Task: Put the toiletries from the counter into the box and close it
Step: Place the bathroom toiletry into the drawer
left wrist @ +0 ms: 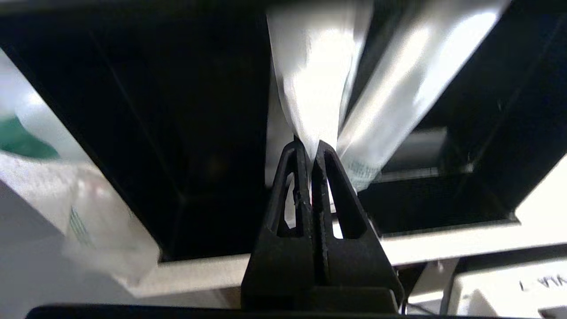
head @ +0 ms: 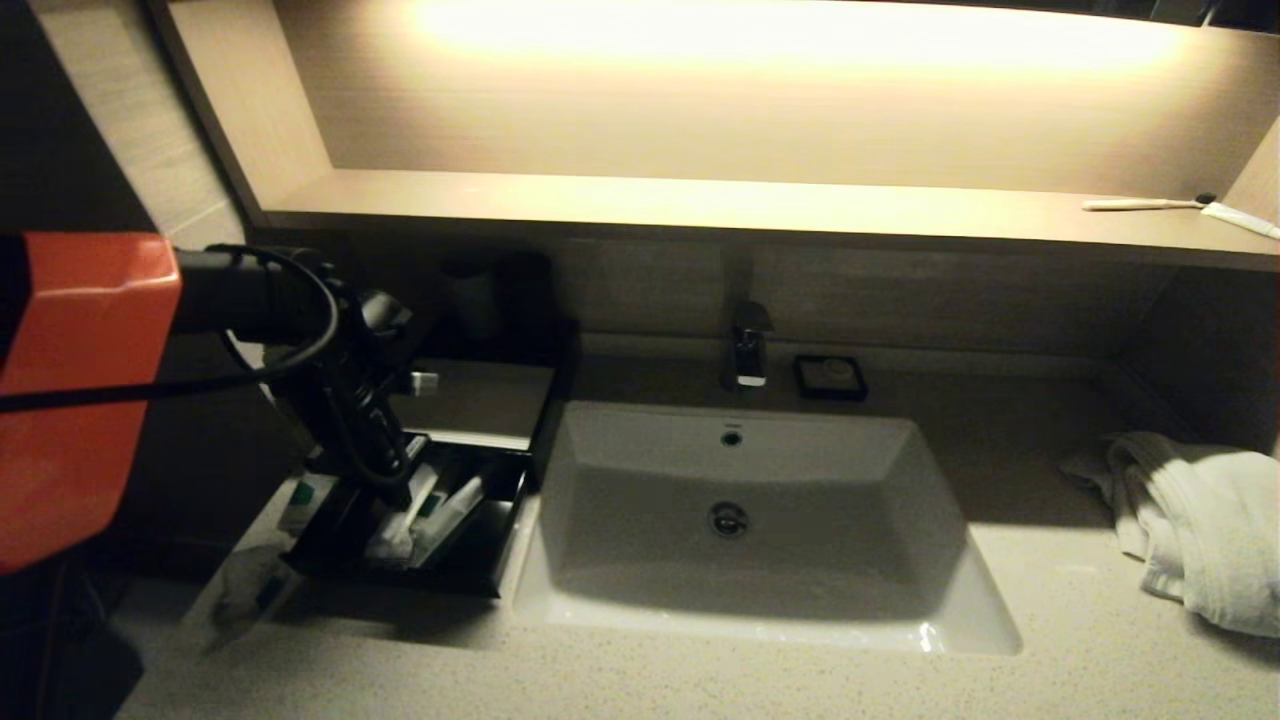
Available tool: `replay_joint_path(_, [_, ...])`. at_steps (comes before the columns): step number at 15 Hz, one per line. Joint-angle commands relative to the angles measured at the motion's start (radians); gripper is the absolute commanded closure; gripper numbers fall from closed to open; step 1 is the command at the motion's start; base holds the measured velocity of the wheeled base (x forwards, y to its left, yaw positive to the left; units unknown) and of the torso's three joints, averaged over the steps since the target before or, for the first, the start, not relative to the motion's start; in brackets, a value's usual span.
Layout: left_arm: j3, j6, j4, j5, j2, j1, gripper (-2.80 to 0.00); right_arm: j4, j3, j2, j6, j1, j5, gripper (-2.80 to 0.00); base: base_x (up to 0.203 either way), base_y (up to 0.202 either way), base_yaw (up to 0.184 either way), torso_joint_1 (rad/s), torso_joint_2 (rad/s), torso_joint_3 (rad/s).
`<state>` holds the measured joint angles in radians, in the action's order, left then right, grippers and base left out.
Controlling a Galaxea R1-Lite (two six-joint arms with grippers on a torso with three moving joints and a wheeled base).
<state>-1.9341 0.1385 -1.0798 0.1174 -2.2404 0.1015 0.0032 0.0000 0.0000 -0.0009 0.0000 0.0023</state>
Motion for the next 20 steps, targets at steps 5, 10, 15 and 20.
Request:
replay_joint_path(5, [-0.005, 0.004, 0.017, -0.011, 0.002, 0.004, 0.0, 0.0, 0.0, 0.0, -0.001, 0.0, 0.001, 0.0, 0.0, 0.0, 0.0, 0.0, 0.0, 0.0])
replay_joint_path(10, [-0.005, 0.003, 0.015, -0.038, 0.008, 0.004, -2.8, 0.0, 0.0, 0.0, -0.001, 0.0, 0.001, 0.0, 0.0, 0.0, 0.0, 0.0, 0.0, 0.0])
replay_joint_path(15, [-0.003, 0.001, 0.006, -0.035, 0.045, 0.004, -2.8, 0.0, 0.0, 0.0, -0.001, 0.0, 0.001, 0.0, 0.0, 0.0, 0.0, 0.0, 0.0, 0.0])
replay_joint_path(20, [0.059, -0.023, -0.007, -0.03, 0.211, -0.002, -2.8, 0.0, 0.0, 0.0, -0.001, 0.0, 0.001, 0.0, 0.0, 0.0, 0.0, 0.0, 0.0, 0.0])
